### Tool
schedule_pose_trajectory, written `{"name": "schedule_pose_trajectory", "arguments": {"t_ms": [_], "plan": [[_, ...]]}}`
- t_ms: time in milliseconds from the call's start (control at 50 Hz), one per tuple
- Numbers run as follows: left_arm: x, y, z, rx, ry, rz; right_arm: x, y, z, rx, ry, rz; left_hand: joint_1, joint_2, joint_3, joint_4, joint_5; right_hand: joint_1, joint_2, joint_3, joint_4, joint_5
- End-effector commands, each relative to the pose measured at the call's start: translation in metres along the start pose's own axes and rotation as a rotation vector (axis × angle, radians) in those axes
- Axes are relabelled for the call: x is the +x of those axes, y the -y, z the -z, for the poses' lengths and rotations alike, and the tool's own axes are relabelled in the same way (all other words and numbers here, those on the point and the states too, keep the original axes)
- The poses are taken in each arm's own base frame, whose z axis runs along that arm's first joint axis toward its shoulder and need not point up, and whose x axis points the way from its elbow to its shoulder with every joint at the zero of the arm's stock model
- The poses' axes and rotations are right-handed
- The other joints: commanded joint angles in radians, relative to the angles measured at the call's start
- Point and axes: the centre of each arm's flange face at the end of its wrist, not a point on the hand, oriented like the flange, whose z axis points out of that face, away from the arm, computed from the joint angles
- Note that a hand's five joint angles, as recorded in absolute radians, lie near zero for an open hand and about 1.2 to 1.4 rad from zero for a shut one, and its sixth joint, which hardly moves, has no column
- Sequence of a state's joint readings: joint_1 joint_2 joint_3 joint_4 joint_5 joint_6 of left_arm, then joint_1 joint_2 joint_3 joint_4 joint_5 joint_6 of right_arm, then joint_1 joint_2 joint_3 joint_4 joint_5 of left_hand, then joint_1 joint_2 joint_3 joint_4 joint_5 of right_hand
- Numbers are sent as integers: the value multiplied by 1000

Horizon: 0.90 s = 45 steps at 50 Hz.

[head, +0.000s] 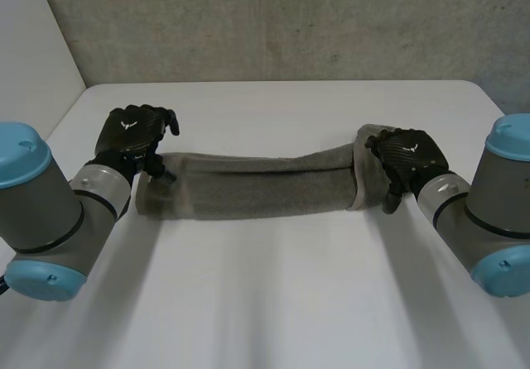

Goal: Fold the towel.

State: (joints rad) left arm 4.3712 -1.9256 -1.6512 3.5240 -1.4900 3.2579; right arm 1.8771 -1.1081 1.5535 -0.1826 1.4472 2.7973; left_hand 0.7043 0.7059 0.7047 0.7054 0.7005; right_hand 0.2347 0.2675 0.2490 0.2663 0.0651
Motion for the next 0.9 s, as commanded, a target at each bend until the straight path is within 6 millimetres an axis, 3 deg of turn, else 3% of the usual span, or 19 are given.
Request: {"name": "schedule_pose_trajectory", "arguments": {"t_ms": [20,280,400,500,660,900], "plan": [[10,22,18,-59,-99,127,-9,8,37,1,104,77,161,159,161,160,-10,314,281,300,283,309],[10,19,19,-68,-101,122,-6,6,35,-7,96,64,149,148,149,148,-22,323,290,309,291,318],[10,22,17,-57,-100,108,-2,14,32,18,74,77,-167,-169,-167,-168,-338,247,214,232,215,242],[3,26,12,-40,-85,77,5,27,24,57,57,81,-235,-237,-236,-236,-406,179,146,165,148,174],[3,16,1,-62,-92,-60,12,35,1,68,49,74,-256,-257,-256,-257,-427,79,46,65,48,74],[-6,-25,-17,-166,-82,-117,14,10,-55,-77,97,-21,-312,-313,-312,-313,-482,23,-9,9,-8,19]]}}
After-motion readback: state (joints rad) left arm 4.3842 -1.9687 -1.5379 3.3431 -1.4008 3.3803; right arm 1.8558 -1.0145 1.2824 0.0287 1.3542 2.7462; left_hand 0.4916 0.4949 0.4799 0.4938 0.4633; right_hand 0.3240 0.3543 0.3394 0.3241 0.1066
